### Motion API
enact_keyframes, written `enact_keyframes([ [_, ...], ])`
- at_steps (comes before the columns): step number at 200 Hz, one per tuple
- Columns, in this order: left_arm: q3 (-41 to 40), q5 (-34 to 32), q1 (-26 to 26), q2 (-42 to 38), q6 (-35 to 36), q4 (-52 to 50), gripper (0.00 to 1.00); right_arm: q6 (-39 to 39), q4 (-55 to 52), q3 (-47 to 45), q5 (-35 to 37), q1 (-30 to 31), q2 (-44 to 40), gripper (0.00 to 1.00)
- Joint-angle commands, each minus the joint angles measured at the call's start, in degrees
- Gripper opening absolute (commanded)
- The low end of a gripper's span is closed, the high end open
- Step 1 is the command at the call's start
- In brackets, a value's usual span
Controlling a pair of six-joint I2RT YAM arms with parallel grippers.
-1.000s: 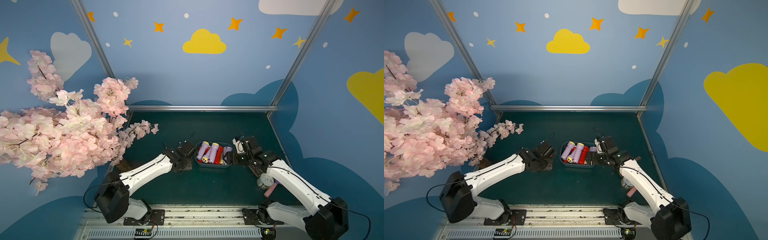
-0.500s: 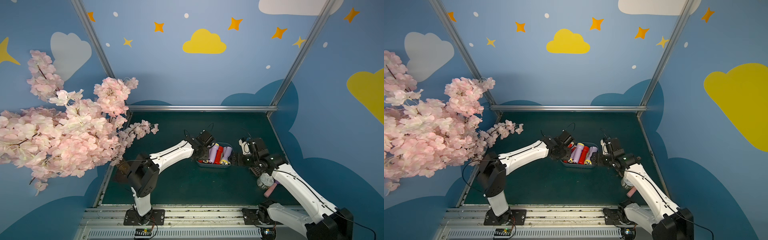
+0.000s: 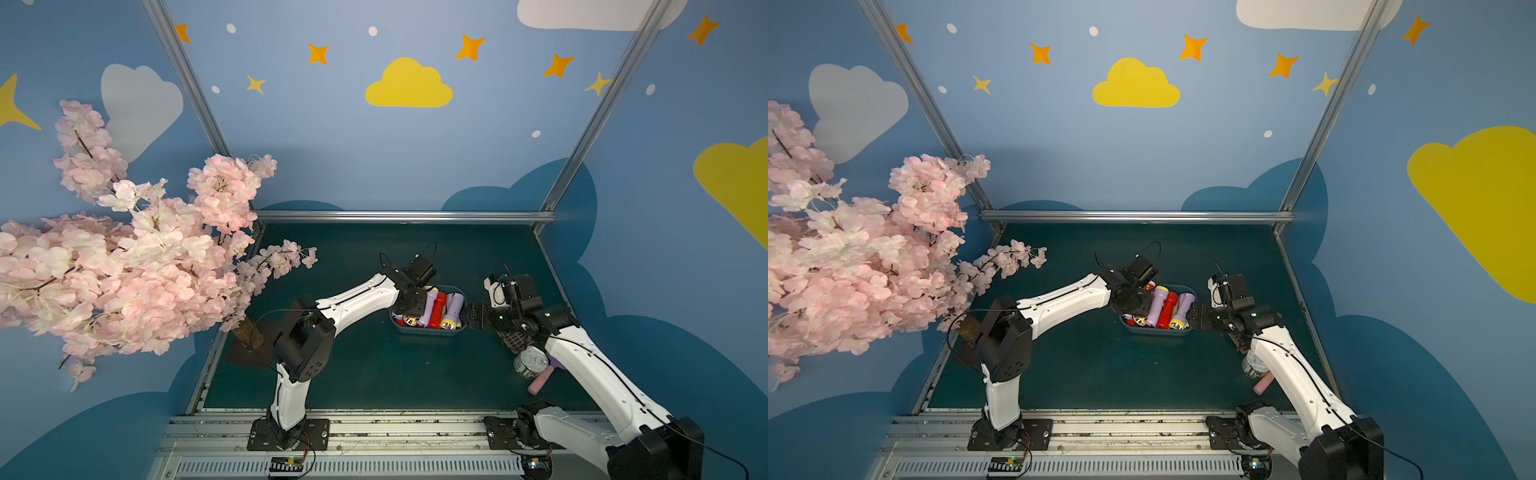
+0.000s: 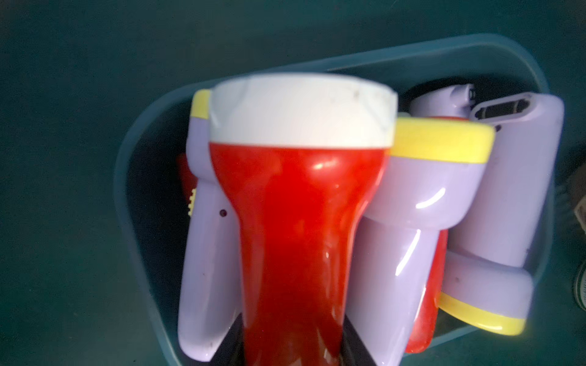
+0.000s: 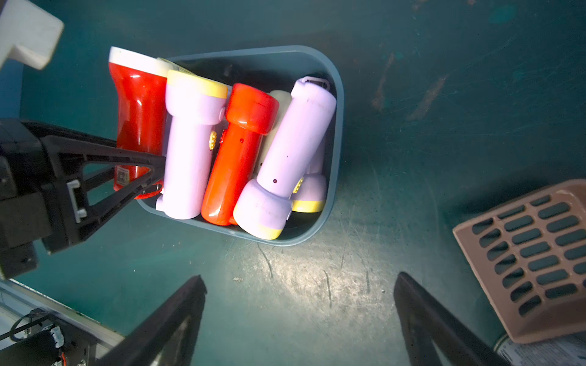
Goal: Put the flashlights into the storage boxes
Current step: Place the flashlight at the storage box.
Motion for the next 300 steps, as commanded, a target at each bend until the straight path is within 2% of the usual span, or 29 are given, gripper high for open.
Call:
enact_keyframes([
  [1, 1.01, 0.41, -0.06, 0.61, 1.05, -1.79, 0.47, -0.54, 0.42, -0.49, -1.54, -0.52, 1.03, 0.93],
  [89, 2.35, 0.41, -1.00, -0.89, 2.67, -2.81, 0.58, 0.12, 0.88, 0.41, -2.82, -0.67, 2.27, 0.93],
  [206, 4.49, -1.08, -1.52, -2.19, 3.62, -3.81, 0.61, 0.50, 0.48, 0.22, -2.56, -0.72, 1.13, 0.93],
  [256, 6.94, -1.29, -1.35, 0.63, 4.03, -4.95, 0.47, 0.19, -0.34, 0.40, -1.62, -0.81, 0.93, 0.93],
  [300, 8.91, -2.93, -0.75, 2.21, 4.51, -5.78, 0.45, -0.10, -0.35, 0.41, -1.33, -1.07, 1.23, 0.93],
])
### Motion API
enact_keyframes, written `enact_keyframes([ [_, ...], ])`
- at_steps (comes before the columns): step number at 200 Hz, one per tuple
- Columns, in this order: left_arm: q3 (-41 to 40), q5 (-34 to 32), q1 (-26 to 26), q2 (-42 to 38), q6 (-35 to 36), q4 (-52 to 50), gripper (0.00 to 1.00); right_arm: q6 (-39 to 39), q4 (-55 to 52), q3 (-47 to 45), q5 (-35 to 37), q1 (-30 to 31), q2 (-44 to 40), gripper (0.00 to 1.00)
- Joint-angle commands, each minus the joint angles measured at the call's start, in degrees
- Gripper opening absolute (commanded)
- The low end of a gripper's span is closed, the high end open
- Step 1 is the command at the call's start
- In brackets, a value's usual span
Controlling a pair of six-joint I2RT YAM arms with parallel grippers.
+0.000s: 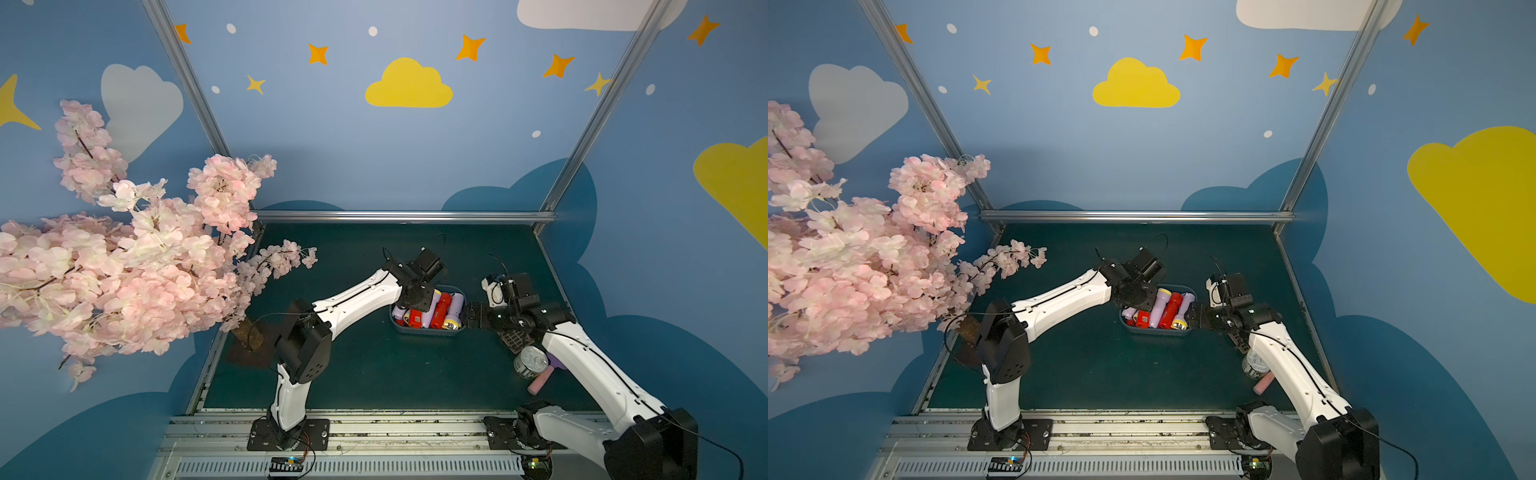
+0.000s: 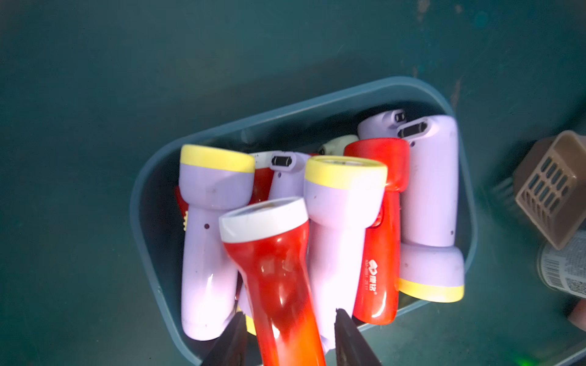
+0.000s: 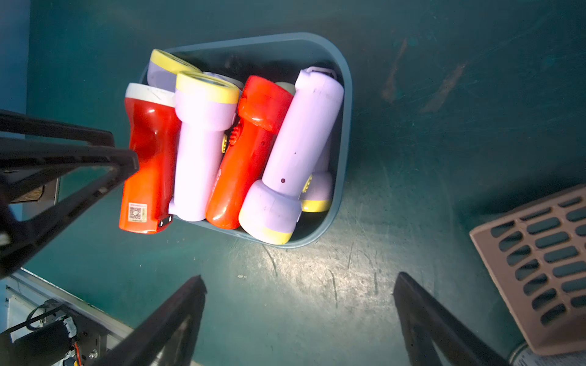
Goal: Put the flashlights into the storage boxes
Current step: Place the flashlight at the storage box.
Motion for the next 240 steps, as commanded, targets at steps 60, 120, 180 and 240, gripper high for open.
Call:
enact_keyframes([
  [60, 2.77, -1.40, 1.16, 1.66, 1.30, -2.48, 0.50, -0.10, -0.76, 0.89, 0.47, -0.65, 0.15, 0.93],
  [120, 1.24, -5.46, 1.19, -4.47, 2.52, -1.58, 0.99, -0.35, -1.97, 2.64, -1.11, -0.70, -0.35, 0.93],
  [180, -9.88, -13.32, 1.76, -17.30, 3.71, 3.31, 0.99, -1.11, -3.41, 4.48, -0.59, -0.61, -2.17, 0.93],
  [240, -40.28, -18.16, 11.81, -42.63, 4.55, 18.43, 0.99, -2.12, -3.84, 4.81, 14.65, -1.48, -3.50, 0.93],
])
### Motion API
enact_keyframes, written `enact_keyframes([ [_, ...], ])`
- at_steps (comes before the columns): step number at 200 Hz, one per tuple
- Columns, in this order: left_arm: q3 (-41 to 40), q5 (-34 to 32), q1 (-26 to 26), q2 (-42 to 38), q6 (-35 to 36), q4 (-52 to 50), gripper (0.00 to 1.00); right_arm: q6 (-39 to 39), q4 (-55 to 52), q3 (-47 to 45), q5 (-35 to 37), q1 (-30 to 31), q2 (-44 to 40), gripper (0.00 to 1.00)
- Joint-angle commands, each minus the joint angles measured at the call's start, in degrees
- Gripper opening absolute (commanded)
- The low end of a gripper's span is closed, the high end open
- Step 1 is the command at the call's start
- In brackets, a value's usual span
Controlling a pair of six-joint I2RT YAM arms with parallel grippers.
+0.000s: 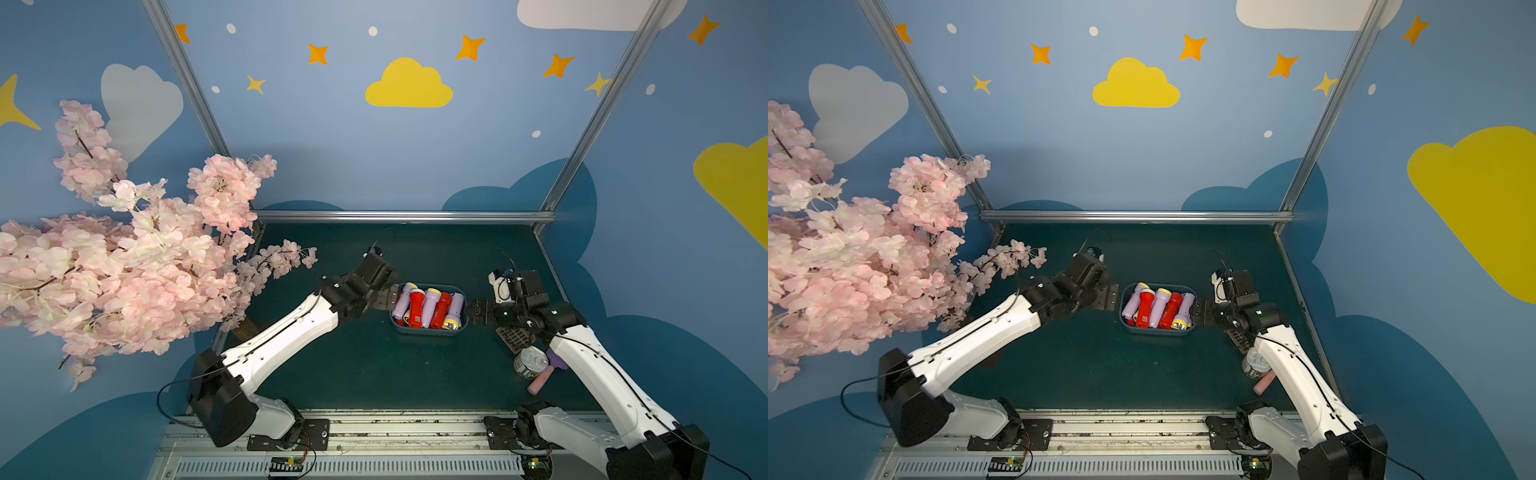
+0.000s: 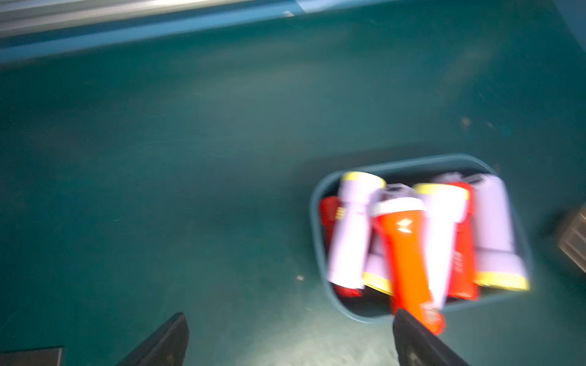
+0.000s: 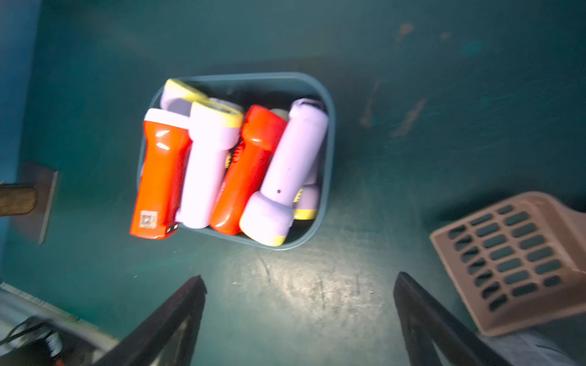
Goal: Put the flashlights into the storage boxes
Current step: Reset both arms
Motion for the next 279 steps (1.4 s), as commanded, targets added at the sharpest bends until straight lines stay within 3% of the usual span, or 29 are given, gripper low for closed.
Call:
enact_keyframes([
  [1, -9.77, -3.81, 3.94, -8.27, 1.32, 7.99, 0.99, -0.28, -0.82, 1.46, 9.76, -0.83, -0.38, 0.93],
  [26, -19.91, -7.27, 6.14, -16.22, 3.93, 14.41, 0.99, 0.52, 0.46, 0.55, 17.96, -1.60, 1.37, 0.93],
  [41, -23.21, -9.09, 6.66, -18.25, 3.93, 16.18, 0.99, -0.01, 2.35, -0.63, 19.08, -2.14, 2.23, 0.93],
  [66, -26.39, -10.68, 7.14, -18.97, 4.89, 18.65, 0.99, -2.36, 13.26, -7.75, 23.88, -2.23, 0.42, 0.93],
  [97, -30.68, -12.83, 8.24, -18.59, 11.20, 26.22, 0.99, -9.23, 29.08, -17.72, 31.33, -2.99, -3.20, 0.93],
  [138, -37.61, -10.69, 16.05, -16.55, 18.87, 42.21, 1.00, -11.79, 40.52, -19.79, 34.96, -6.78, 2.00, 0.93],
  [174, -40.11, -4.88, 24.46, -11.47, 21.39, 51.17, 0.99, -11.45, 45.12, -19.16, 29.80, -10.00, 8.65, 0.93],
  [207, -42.58, 0.07, 29.78, -7.57, 24.11, 58.73, 0.99, -12.05, 57.28, -25.42, 20.57, -12.15, 9.20, 0.93],
  [243, -46.30, 6.70, 35.59, -4.65, 21.20, 67.97, 0.99, -15.35, 69.26, -29.68, 10.86, -15.07, 11.89, 0.93],
  [279, -44.74, 11.42, 37.04, -1.01, 22.79, 69.21, 0.99, -17.71, 73.23, -29.87, 3.93, -16.06, 14.27, 0.93],
])
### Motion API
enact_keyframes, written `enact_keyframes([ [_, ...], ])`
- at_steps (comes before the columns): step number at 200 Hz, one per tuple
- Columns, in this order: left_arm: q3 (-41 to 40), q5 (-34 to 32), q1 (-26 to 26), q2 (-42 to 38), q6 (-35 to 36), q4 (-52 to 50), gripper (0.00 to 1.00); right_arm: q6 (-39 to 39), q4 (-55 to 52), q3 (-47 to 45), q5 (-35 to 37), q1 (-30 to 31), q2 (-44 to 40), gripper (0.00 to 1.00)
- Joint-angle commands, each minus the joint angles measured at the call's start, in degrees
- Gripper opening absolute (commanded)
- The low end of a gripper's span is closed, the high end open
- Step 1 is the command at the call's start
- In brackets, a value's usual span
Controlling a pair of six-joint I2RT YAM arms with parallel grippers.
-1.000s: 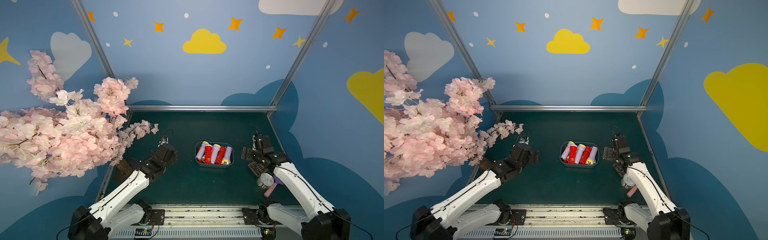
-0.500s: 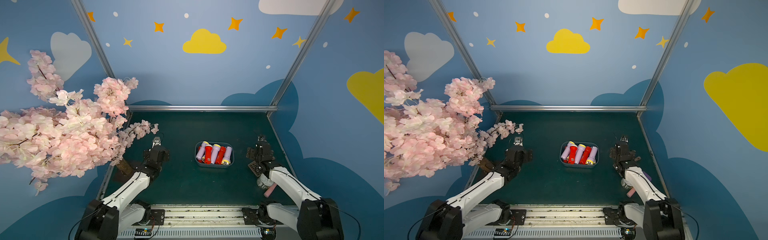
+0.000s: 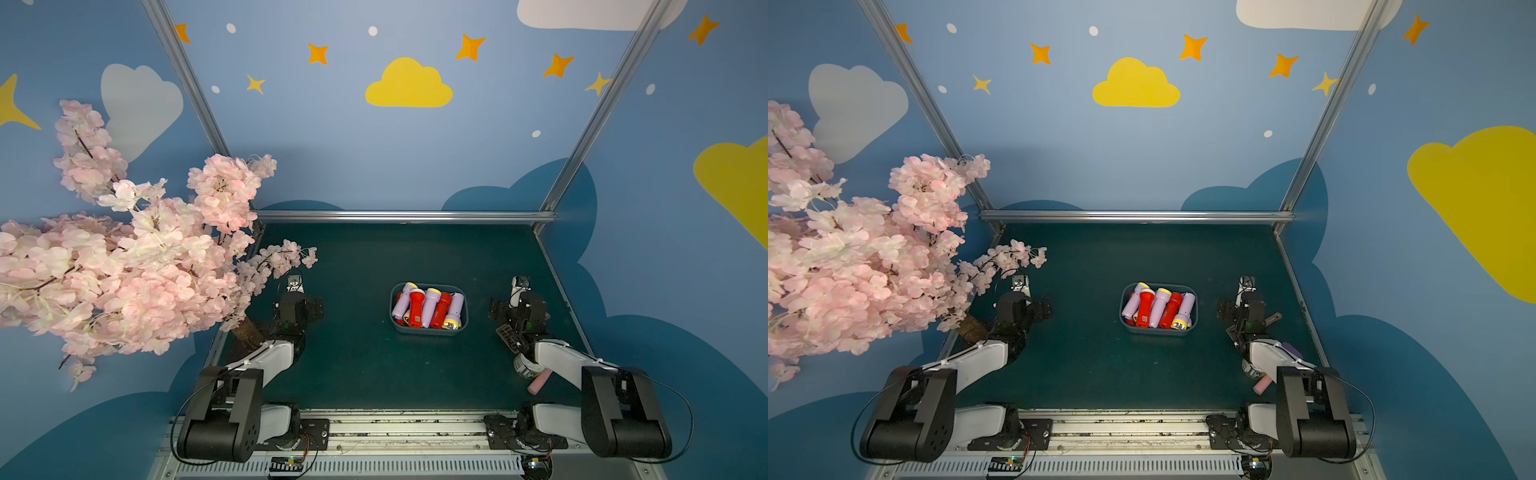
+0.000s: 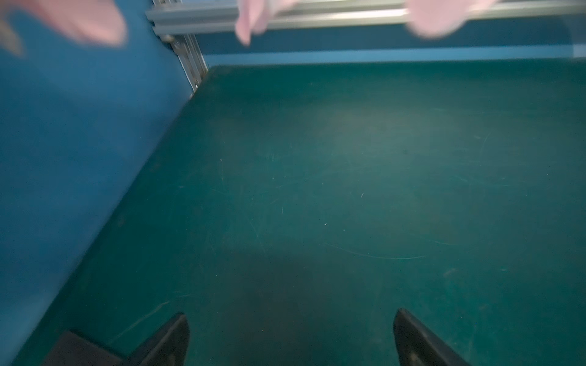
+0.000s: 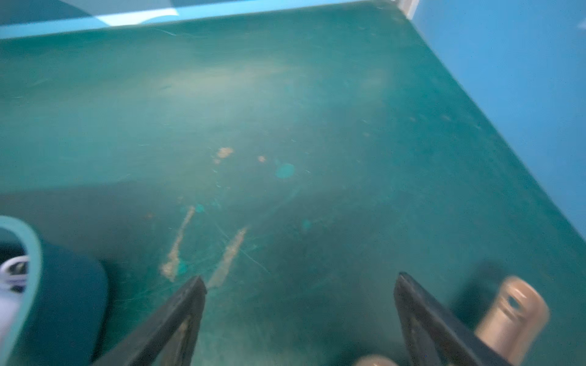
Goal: Put the flashlights into the storage boxes
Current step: Reset both arms
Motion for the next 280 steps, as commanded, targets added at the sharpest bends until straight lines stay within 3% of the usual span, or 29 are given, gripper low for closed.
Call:
enact_keyframes([
  [1, 1.00, 5.63, 0.27, 1.29, 0.89, 5.41, 0.99, -2.46, 6.59, -0.10, -7.30, -0.40, 0.29, 0.93],
  [26, 0.03, 6.55, 0.46, 1.80, 1.83, 8.74, 0.99, -2.71, 4.60, -1.04, -7.66, -0.29, -2.23, 0.93],
  [52, -1.13, 8.70, 1.08, 2.55, 2.40, 12.73, 0.99, -2.54, 15.16, -5.91, -4.32, -0.39, -3.13, 0.93],
  [64, -3.28, 10.16, 1.69, 6.52, 2.34, 21.08, 0.99, -3.32, 17.45, -6.02, -5.93, -0.51, -2.15, 0.93],
  [86, -0.23, 14.31, 2.11, 14.31, 4.10, 23.36, 0.99, -5.47, 23.05, -6.21, -9.05, -0.45, 1.87, 0.93],
  [118, 0.35, 13.73, 3.36, 13.36, 2.05, 20.28, 0.99, -6.79, 33.47, -5.12, -10.73, -0.30, 13.91, 0.93],
  [140, 0.63, 13.56, 3.36, 13.21, 1.74, 19.62, 0.99, -6.51, 25.11, -2.33, -10.38, -0.55, 11.97, 0.93],
  [160, 0.65, 13.52, 3.27, 13.19, 1.72, 19.45, 0.99, -5.30, 27.76, -1.92, -8.10, -0.61, 14.06, 0.93],
  [174, 0.72, 13.60, 3.31, 13.04, 1.80, 19.20, 0.99, -5.19, 20.83, 0.30, -7.94, -0.63, 12.62, 0.93],
  [191, 0.72, 13.60, 3.34, 13.11, 1.80, 19.19, 0.99, -4.98, 25.16, -0.74, -8.18, -0.89, 13.91, 0.93],
  [207, 0.72, 13.52, 3.25, 13.07, 1.73, 19.24, 0.99, -5.09, 21.39, 0.13, -8.26, -0.88, 12.80, 0.93],
  [280, 0.72, 13.52, 3.36, 13.05, 1.71, 19.16, 0.99, -5.22, 23.33, -0.37, -8.10, -0.76, 13.26, 0.93],
])
